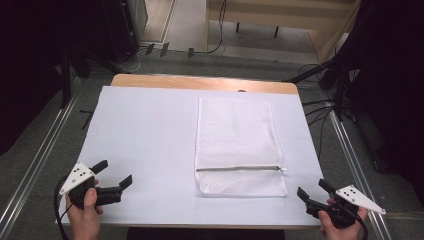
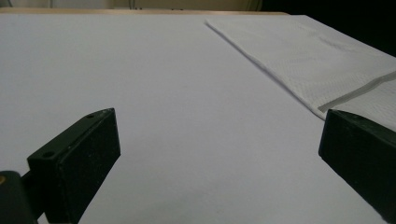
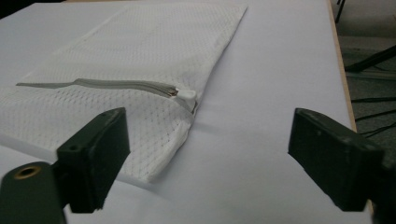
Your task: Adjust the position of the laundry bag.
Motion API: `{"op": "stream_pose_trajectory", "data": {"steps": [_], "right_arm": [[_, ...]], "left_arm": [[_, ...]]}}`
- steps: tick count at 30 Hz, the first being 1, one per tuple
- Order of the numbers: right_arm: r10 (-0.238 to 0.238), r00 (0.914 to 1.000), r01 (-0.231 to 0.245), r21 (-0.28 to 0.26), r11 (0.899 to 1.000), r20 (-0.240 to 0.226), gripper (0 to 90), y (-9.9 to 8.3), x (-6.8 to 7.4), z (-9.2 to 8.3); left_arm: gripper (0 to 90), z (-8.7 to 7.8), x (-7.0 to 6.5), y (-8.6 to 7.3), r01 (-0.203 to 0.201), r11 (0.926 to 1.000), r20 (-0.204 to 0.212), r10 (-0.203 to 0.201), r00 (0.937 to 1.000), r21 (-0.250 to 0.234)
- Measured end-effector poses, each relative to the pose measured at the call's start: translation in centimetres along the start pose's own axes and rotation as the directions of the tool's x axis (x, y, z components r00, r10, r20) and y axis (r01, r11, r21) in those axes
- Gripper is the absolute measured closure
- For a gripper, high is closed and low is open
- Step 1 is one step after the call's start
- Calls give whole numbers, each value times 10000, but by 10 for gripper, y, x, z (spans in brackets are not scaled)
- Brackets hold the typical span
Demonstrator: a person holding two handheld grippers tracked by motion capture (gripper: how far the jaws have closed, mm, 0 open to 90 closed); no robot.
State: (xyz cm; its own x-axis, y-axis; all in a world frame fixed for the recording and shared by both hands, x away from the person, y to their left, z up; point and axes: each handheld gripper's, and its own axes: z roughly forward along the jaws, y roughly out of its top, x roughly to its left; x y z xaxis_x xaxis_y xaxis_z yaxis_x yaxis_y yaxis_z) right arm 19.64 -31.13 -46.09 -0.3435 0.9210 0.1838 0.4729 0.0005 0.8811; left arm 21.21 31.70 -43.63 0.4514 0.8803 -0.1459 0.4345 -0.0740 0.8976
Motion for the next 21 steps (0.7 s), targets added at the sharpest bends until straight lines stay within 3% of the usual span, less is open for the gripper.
{"op": "stream_pose_trajectory", "data": {"steps": [3,4,5,6,9,13,14,15,17,18,19,21], "right_arm": [[-80,9997,80,10,10000,-216,147,-1,1,2],[-70,9998,71,8,10000,-210,160,-1,1,4],[-70,9998,71,8,10000,-210,160,-1,1,4],[77,9999,-77,-50,10000,-143,177,-2,2,6],[40,9998,-42,-115,9999,-195,196,-3,5,8],[-237,9994,238,7,9997,-236,185,-2,13,13],[-267,9996,267,14,9996,-115,181,-2,15,15],[-267,9996,267,14,9996,-115,181,-2,15,15],[-327,9994,328,-11,9995,143,170,-1,18,16],[-503,9979,499,109,9987,405,170,1,21,18],[-503,9979,499,109,9987,405,170,1,21,18],[-549,9975,540,213,9983,450,166,1,25,18]], "left_arm": [[0,6,-4,1,48,9998,62,-49,10000,186],[0,13,-6,4,298,9988,-150,-292,9995,398],[0,13,-6,4,298,9988,-150,-292,9995,398],[0,21,-7,8,714,9960,-261,-700,9972,533],[0,27,-10,14,928,9935,-285,-911,9954,666],[31,44,-29,27,428,9935,-527,-374,9979,1057],[161,56,-40,35,360,9910,-806,-257,9964,1292],[185,56,-40,35,360,9910,-806,-257,9964,1292],[187,72,-49,41,441,9834,-1000,-267,9946,1759],[232,87,-55,46,582,9759,-1024,-372,9941,2105],[245,87,-55,46,582,9759,-1024,-372,9941,2105],[279,107,-62,53,798,9637,-725,-633,9954,2548]]}}
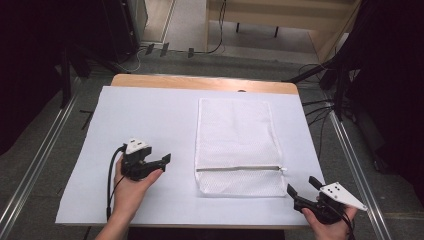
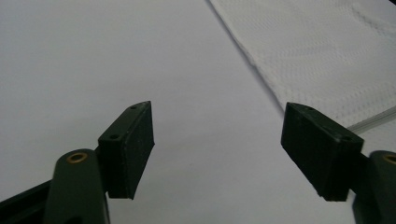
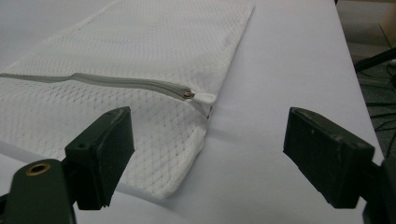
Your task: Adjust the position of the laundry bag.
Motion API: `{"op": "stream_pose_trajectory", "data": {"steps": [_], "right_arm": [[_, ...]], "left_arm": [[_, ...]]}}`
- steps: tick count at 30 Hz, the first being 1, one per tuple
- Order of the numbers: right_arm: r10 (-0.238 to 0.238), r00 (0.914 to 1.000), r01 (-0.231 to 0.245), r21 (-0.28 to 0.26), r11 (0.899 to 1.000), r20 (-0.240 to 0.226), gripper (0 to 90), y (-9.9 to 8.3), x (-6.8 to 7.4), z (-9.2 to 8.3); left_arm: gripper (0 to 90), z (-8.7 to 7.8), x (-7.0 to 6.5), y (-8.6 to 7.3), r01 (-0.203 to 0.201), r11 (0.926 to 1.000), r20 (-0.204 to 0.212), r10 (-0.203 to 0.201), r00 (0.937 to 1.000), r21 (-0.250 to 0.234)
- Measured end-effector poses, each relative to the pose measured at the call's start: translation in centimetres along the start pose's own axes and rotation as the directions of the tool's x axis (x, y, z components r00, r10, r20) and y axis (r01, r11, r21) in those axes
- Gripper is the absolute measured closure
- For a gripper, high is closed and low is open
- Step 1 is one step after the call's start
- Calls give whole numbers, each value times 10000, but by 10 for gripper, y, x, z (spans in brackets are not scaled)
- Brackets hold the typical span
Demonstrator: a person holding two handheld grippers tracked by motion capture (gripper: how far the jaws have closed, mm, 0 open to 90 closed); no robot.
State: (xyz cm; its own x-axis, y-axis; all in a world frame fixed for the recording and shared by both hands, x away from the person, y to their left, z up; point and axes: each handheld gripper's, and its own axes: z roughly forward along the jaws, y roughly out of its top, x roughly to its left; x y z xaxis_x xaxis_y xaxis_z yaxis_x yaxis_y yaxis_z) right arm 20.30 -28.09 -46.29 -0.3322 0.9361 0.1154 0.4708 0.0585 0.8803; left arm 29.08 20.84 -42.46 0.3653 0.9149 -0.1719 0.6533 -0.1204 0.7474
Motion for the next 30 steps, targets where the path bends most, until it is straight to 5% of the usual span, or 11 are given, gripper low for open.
{"op": "stream_pose_trajectory", "data": {"steps": [4,5,6,7,10,15,18,30], "right_arm": [[-37,10000,37,134,9999,-19,166,0,2,2],[26,9999,-24,154,9999,-128,166,0,2,3],[26,9999,-24,154,9999,-128,166,0,2,3],[52,9999,-50,152,9999,-127,167,0,1,3],[87,9998,-85,83,9999,-177,168,-1,0,1],[-254,9994,249,187,9995,252,166,-3,1,2],[-199,9996,196,151,9997,201,166,-2,1,3],[-166,9996,161,210,9996,217,162,-3,0,5]], "left_arm": [[340,15,-5,11,212,9995,716,-230,9972,252],[393,27,-6,18,543,9972,1275,-605,9900,513],[404,27,-6,18,543,9972,1275,-605,9900,513],[407,41,-8,23,805,9940,1668,-920,9817,743],[455,53,-9,26,917,9918,1590,-1049,9817,885],[488,80,-15,32,1417,9768,1818,-1703,9685,1603],[494,86,-21,35,1344,9735,1678,-1661,9717,1852],[607,96,-28,33,1206,9523,1981,-1804,9634,2804]]}}
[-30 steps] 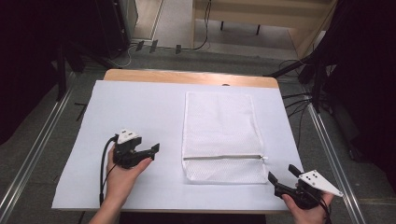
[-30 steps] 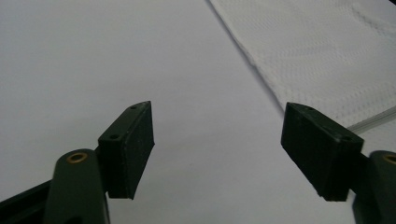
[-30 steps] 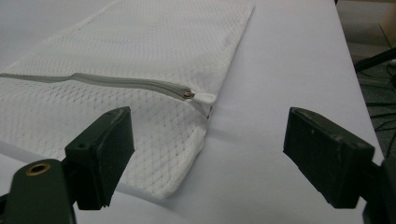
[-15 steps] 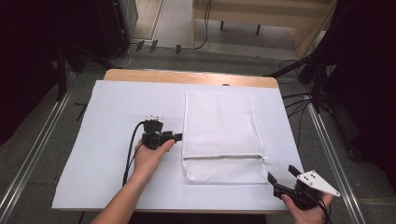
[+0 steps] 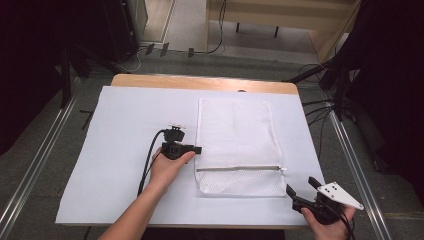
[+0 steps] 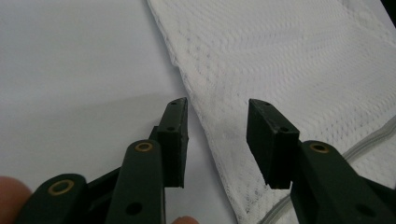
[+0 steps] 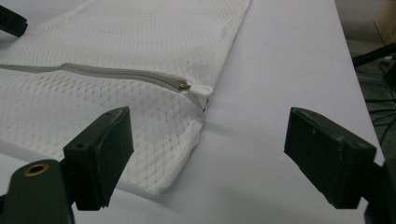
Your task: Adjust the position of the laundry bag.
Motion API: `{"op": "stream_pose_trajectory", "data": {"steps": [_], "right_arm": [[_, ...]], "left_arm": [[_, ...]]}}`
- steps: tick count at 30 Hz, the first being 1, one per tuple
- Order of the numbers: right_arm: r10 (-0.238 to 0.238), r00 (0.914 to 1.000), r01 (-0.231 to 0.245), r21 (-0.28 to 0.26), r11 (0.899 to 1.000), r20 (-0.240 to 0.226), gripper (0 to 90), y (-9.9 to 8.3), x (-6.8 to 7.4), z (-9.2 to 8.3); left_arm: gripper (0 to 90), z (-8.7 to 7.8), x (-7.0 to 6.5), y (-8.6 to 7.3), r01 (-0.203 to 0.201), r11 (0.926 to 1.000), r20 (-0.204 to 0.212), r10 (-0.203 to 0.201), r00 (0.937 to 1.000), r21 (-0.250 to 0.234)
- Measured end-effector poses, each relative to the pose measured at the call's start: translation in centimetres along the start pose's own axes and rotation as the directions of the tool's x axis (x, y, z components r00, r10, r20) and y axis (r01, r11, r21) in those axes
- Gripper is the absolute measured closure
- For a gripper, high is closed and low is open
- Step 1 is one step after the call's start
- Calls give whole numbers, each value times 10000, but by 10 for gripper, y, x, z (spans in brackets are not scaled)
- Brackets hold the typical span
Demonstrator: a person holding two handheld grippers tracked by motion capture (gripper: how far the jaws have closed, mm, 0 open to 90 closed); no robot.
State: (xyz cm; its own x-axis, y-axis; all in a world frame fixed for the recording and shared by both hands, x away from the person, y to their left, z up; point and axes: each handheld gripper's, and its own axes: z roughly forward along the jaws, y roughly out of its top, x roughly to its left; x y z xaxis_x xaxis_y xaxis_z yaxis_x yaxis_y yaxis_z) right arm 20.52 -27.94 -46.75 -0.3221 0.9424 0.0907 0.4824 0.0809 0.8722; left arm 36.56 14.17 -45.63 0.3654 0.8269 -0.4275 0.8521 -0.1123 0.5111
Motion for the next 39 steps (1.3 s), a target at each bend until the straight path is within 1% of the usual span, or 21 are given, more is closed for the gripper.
{"op": "stream_pose_trajectory", "data": {"steps": [2,3,6,8,11,13,15,18,19,22,23,26,27,32,33,34,35,36,37,38,39], "right_arm": [[16,10000,-16,19,10000,-6,162,0,0,0],[64,10000,-64,54,10000,-32,162,0,1,1],[36,10000,-36,99,9999,-13,162,-1,1,1],[25,10000,-25,106,9999,3,162,-1,1,2],[-37,10000,36,133,9999,4,162,-1,2,2],[-41,10000,41,182,9998,12,162,-1,3,2],[-61,10000,62,206,9998,-60,167,-1,4,3],[-135,9998,137,163,9998,-160,198,-1,3,3],[-160,9997,164,184,9997,-204,198,-1,4,3],[-129,9997,134,241,9996,-224,198,-2,4,4],[-138,9997,145,308,9994,-215,198,-2,4,4],[-146,9996,153,309,9994,-244,212,-2,4,5],[-144,9995,152,307,9994,-263,213,-2,4,5],[-187,9994,197,327,9993,-308,215,-2,5,5],[-163,9994,172,326,9993,-304,215,-2,5,4],[-163,9994,172,326,9993,-304,215,-2,5,4],[-163,9995,172,314,9994,-283,214,-2,6,4],[-163,9995,172,314,9994,-283,214,-2,6,4],[-196,9994,204,293,9994,-286,215,-2,6,4],[-196,9994,204,293,9994,-286,215,-2,6,4],[-143,9994,154,333,9993,-318,215,-2,6,5]], "left_arm": [[611,1,0,0,-18,9999,43,18,10000,109],[613,1,-2,-1,-176,9997,16,176,9998,153],[627,3,-5,-2,-207,9994,54,206,9998,273],[639,3,-6,-2,-324,9991,-91,326,9994,281],[675,3,-4,-1,-162,9995,-49,164,9999,277],[695,4,-5,-1,-333,9990,-193,339,9992,314],[746,4,-6,-2,-639,9975,-427,652,9970,315],[856,5,-5,-3,-792,9965,-602,807,9949,273],[900,5,-4,-3,-859,9959,-411,870,9954,276],[900,5,-4,-3,-906,9955,-343,915,9952,262],[900,5,-3,-4,-809,9965,-149,812,9966,218],[900,3,-3,-4,-763,9969,28,762,9971,188],[900,0,-2,-4,-726,9973,137,725,9973,55],[900,-8,1,-8,-640,9979,407,641,9971,-27],[900,-14,3,-12,-619,9980,521,624,9967,-114],[900,-14,3,-12,-619,9980,521,624,9967,-114],[900,-23,6,-17,-629,9978,576,641,9963,-225],[900,-23,6,-17,-629,9978,576,641,9963,-225],[900,-32,8,-23,-630,9974,617,651,9960,-362],[900,-32,8,-23,-630,9974,617,651,9960,-362],[900,-43,11,-30,-655,9968,729,687,9950,-448]]}}
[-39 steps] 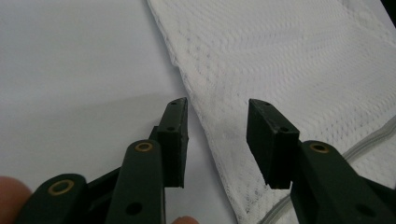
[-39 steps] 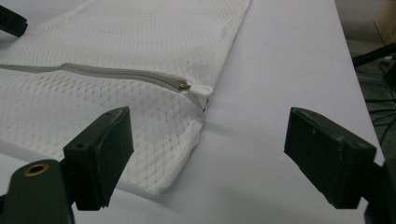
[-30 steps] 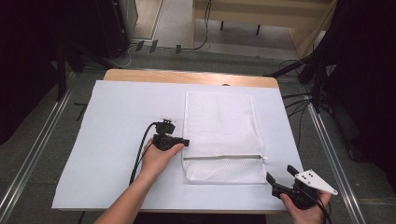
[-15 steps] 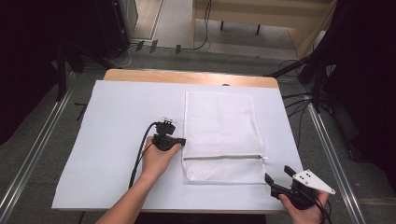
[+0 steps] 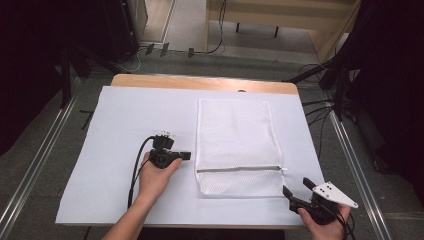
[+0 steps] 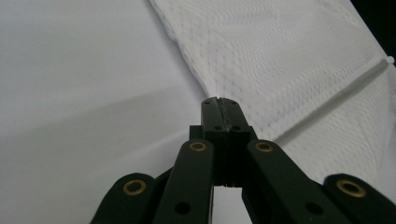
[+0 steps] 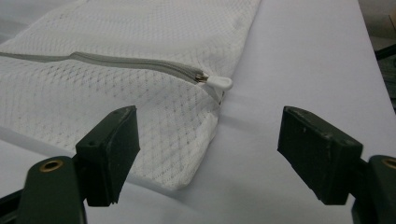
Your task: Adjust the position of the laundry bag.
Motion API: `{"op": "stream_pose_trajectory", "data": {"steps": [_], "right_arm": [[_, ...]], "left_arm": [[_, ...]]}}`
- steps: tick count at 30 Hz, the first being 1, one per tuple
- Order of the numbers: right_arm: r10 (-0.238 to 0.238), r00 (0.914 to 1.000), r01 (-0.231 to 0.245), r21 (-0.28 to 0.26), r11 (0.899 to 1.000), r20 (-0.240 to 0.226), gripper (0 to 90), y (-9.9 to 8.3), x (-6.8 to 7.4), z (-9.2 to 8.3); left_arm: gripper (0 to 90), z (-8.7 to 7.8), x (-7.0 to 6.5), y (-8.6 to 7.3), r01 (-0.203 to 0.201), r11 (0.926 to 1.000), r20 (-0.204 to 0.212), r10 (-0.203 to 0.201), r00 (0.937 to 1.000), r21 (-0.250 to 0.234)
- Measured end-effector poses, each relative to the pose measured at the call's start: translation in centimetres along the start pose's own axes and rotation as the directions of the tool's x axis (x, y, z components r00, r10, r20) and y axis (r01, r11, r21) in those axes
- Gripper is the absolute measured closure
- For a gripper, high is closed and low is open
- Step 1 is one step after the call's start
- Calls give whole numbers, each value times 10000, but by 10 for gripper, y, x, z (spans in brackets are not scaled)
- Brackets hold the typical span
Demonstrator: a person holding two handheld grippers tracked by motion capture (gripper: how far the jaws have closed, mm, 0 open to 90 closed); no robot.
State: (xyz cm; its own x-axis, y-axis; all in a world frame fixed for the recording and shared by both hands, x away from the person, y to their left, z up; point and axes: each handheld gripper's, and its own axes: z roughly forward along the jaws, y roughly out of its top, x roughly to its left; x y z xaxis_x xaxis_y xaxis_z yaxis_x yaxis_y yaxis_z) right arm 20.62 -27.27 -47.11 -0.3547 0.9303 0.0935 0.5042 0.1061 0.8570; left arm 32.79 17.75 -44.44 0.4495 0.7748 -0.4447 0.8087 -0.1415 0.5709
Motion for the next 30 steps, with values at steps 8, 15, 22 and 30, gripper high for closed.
{"op": "stream_pose_trajectory", "data": {"steps": [8,15,22,30], "right_arm": [[-50,10000,50,52,10000,-5,213,0,3,2],[-30,10000,31,92,10000,-62,212,0,5,3],[69,10000,-69,144,9999,-55,210,-1,1,5],[143,9999,-143,75,9999,-74,209,-1,-4,1]], "left_arm": [[900,-36,11,-32,630,9931,608,-572,9965,-984],[797,-17,6,-18,830,9923,723,-765,9944,-919],[612,27,5,14,1191,9926,208,-1186,9927,-250],[583,44,-6,14,1255,9919,133,-1258,9920,191]]}}
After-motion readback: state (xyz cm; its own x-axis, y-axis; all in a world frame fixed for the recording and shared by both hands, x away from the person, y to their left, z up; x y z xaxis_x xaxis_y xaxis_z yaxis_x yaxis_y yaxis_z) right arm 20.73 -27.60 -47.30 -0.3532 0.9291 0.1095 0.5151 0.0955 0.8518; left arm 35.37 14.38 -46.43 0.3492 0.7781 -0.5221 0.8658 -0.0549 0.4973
